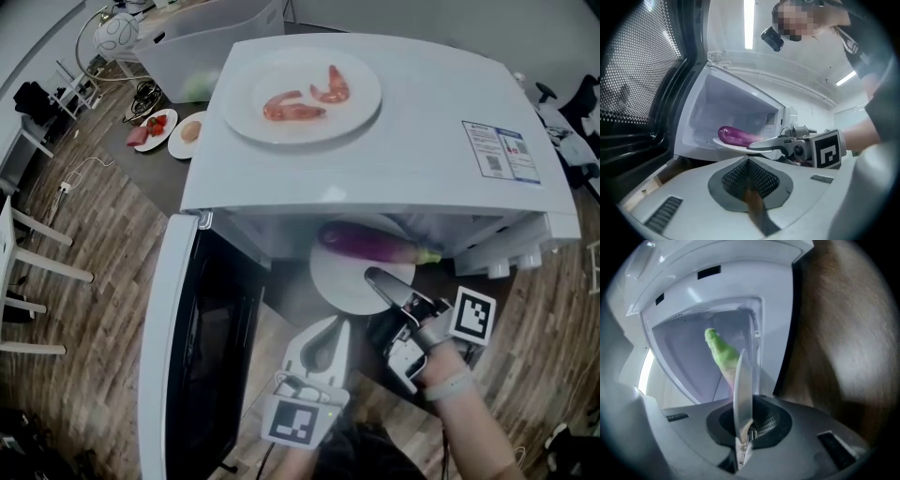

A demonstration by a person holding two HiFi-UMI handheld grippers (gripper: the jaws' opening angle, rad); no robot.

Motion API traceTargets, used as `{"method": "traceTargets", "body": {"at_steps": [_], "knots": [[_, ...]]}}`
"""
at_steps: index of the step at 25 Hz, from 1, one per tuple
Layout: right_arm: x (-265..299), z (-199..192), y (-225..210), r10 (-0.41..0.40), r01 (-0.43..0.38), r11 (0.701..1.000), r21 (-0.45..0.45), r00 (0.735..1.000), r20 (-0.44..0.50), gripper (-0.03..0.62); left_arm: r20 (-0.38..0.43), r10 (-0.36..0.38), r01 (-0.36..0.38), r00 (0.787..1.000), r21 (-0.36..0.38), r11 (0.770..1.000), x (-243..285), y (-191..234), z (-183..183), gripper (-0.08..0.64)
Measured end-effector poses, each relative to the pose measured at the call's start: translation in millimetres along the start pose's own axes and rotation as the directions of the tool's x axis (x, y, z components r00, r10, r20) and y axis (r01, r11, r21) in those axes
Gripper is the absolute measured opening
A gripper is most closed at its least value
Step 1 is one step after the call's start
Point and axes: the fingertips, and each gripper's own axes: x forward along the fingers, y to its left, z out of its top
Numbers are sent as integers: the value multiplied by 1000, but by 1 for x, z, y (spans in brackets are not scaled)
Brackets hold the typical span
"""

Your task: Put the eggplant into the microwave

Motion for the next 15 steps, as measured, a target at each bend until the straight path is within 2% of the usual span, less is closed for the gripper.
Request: {"method": "traceTargets", "body": {"at_steps": [8,15], "knots": [[5,1,0,-6,6,1000,0,1000,-5,8,-7,-5,5,1000,-3,1000,7,-1,7,0],[14,8,1,-17,17,1000,-21,1000,-20,8,-34,-55,56,998,11,998,13,-10,4,0]]}}
